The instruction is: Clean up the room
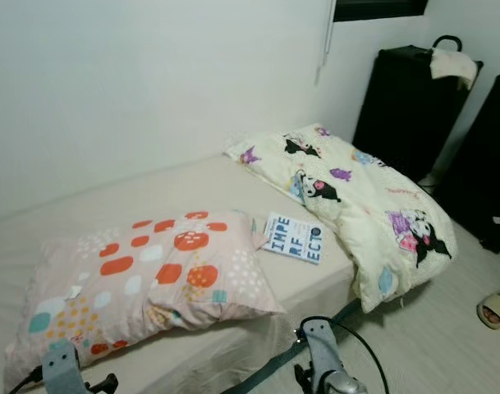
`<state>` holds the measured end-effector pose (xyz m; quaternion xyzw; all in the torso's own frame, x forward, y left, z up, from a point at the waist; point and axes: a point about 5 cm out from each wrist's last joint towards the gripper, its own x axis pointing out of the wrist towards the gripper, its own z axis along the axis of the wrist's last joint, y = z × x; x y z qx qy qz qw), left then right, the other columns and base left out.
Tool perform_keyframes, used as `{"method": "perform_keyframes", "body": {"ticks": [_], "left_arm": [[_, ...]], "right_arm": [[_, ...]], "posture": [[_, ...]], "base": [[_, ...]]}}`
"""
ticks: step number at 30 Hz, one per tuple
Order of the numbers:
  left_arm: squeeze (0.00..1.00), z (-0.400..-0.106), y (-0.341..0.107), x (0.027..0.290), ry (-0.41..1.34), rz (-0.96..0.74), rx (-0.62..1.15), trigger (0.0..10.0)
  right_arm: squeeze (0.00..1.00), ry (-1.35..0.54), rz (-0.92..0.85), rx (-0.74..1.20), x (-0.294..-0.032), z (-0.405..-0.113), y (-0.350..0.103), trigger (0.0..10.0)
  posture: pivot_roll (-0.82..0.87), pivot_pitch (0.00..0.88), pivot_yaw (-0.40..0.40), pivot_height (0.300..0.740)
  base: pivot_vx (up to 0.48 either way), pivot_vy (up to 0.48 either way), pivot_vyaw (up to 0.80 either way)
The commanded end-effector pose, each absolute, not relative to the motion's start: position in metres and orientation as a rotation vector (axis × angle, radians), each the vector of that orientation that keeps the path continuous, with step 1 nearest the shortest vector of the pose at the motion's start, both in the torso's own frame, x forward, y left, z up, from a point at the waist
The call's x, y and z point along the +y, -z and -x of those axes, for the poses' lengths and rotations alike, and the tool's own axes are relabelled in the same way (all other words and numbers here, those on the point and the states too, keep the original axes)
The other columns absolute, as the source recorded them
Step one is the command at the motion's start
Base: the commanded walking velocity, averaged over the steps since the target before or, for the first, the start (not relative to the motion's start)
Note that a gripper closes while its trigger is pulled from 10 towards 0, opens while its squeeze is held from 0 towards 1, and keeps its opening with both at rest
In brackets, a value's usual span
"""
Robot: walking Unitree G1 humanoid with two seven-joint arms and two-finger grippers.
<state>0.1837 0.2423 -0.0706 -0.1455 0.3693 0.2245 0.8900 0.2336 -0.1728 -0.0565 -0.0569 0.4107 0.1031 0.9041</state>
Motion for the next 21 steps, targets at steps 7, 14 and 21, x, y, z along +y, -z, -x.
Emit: {"method": "perform_keyframes", "body": {"ticks": [7, 14, 21], "left_arm": [[0.00, -0.182, 0.073, 0.239, -0.482, 0.338, 0.773, 10.0], [0.00, -0.181, 0.073, 0.239, -0.480, 0.331, 0.777, 10.0], [0.00, -0.181, 0.073, 0.238, -0.473, 0.333, 0.776, 10.0]], "right_arm": [[0.00, -0.198, 0.097, 0.828, -0.174, -0.238, 0.053, 10.0], [0.00, -0.204, 0.095, 0.809, -0.172, -0.243, 0.050, 10.0], [0.00, -0.209, 0.099, 0.786, -0.170, -0.249, 0.046, 10.0]], "posture": [[-0.01, 0.000, -0.069, 0.740], [-0.01, 0.000, -0.071, 0.740], [-0.02, 0.000, -0.071, 0.740]], "base": [[0.000, 0.000, 0.67], [0.000, 0.000, 0.67], [0.000, 0.000, 0.67]]}}
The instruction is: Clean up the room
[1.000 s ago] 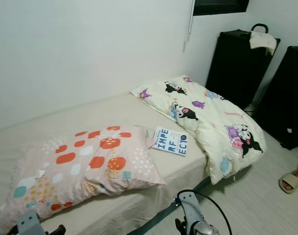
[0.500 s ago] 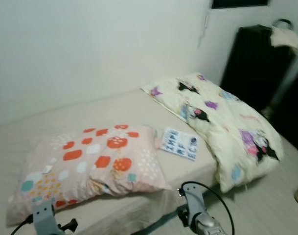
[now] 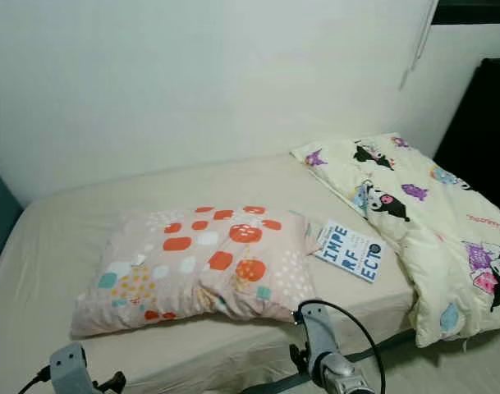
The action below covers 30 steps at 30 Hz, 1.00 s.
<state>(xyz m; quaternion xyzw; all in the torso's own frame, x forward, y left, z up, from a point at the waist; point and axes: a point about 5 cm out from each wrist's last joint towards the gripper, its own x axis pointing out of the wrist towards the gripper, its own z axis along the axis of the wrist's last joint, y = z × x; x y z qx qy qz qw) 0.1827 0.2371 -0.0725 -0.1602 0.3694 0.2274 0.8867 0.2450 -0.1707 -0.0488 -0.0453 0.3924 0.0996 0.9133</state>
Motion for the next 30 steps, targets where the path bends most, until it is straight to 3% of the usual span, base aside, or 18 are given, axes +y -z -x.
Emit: {"method": "perform_keyframes", "body": {"ticks": [1, 18, 25, 30], "left_arm": [[0.00, -0.181, 0.073, 0.238, -0.471, 0.333, 0.776, 10.0], [0.00, -0.177, 0.076, 0.236, -0.460, 0.316, 0.796, 10.0], [0.00, -0.178, 0.076, 0.235, -0.439, 0.289, 0.809, 10.0], [0.00, -0.177, 0.076, 0.236, -0.454, 0.301, 0.805, 10.0]], "right_arm": [[0.00, -0.209, 0.099, 0.784, -0.170, -0.249, 0.045, 10.0], [0.00, -0.214, 0.100, 0.817, -0.171, -0.241, 0.051, 10.0], [0.00, -0.235, 0.109, 0.824, -0.166, -0.239, 0.053, 10.0], [0.00, -0.235, 0.108, 0.828, -0.166, -0.238, 0.054, 10.0]], "posture": [[-0.02, 0.000, -0.071, 0.740], [-0.01, 0.003, -0.073, 0.740], [-0.01, 0.000, -0.064, 0.740], [0.00, 0.000, -0.064, 0.740]], "base": [[0.000, 0.000, 0.67], [0.000, 0.000, 0.67], [0.000, -0.448, 0.66], [0.000, 0.000, 0.66]]}}
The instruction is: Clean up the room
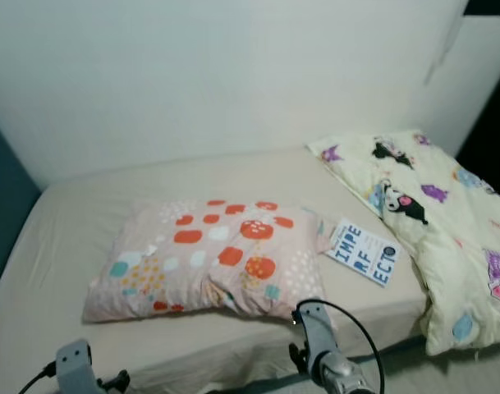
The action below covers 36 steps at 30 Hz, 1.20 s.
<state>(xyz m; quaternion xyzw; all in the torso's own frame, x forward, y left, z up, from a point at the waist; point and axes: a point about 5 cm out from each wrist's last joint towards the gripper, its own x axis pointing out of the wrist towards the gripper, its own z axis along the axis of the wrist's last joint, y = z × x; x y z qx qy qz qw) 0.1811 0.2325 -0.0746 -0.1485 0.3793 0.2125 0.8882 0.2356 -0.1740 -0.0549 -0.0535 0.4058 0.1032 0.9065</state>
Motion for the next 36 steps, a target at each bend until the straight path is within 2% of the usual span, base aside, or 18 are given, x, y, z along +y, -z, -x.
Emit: {"method": "perform_keyframes", "body": {"ticks": [1, 22, 27, 33, 36], "left_arm": [[0.00, -0.177, 0.076, 0.236, -0.457, 0.300, 0.805, 10.0], [0.00, -0.170, 0.079, 0.235, -0.453, 0.295, 0.826, 10.0], [0.00, -0.168, 0.080, 0.235, -0.433, 0.293, 0.832, 10.0], [0.00, -0.165, 0.082, 0.235, -0.411, 0.284, 0.848, 10.0], [0.00, -0.165, 0.082, 0.234, -0.421, 0.303, 0.847, 10.0]], "right_arm": [[0.00, -0.236, 0.108, 0.828, -0.166, -0.238, 0.054, 10.0], [0.00, -0.222, 0.112, 0.829, -0.168, -0.236, 0.055, 10.0], [0.00, -0.185, 0.125, 0.827, -0.171, -0.237, 0.055, 10.0], [0.00, -0.156, 0.135, 0.831, -0.174, -0.236, 0.055, 10.0], [0.00, -0.155, 0.133, 0.831, -0.174, -0.236, 0.055, 10.0]], "posture": [[0.00, 0.000, -0.063, 0.740], [-0.01, 0.000, -0.060, 0.740], [-0.01, 0.006, -0.056, 0.740], [-0.01, 0.009, -0.061, 0.740], [0.00, 0.009, -0.059, 0.740]], "base": [[0.000, 0.000, 0.66], [0.000, 0.000, 0.65], [0.000, 0.000, 0.00], [0.000, -0.466, 0.00], [0.000, 0.000, 0.00]]}}
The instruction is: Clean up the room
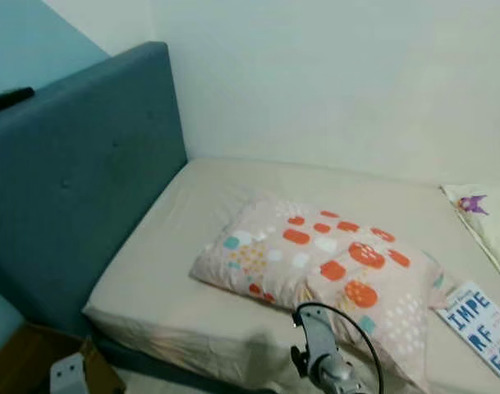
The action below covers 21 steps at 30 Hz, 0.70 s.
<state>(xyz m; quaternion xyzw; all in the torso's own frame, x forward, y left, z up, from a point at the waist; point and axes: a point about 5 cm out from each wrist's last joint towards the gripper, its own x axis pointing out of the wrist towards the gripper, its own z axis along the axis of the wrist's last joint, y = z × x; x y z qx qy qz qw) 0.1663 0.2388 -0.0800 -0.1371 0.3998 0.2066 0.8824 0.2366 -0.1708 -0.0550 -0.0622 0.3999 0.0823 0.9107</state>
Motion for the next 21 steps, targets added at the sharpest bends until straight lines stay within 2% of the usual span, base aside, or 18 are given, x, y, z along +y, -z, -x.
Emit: {"method": "perform_keyframes", "body": {"ticks": [1, 21], "left_arm": [[0.00, -0.1643, 0.0825, 0.2341, -0.425, 0.307, 0.849, 10.0], [0.00, -0.1581, 0.0867, 0.2290, -0.427, 0.308, 0.882, 10.0]], "right_arm": [[0.00, -0.154, 0.134, 0.833, -0.1744, -0.2360, 0.0553, 10.0], [0.00, -0.145, 0.133, 0.834, -0.1738, -0.2371, 0.0548, 10.0]], "posture": [[0.00, 0.010, -0.061, 0.740], [-0.01, 0.003, -0.063, 0.740]], "base": [[0.000, 0.000, 0.00], [0.000, 0.000, 0.00]]}}
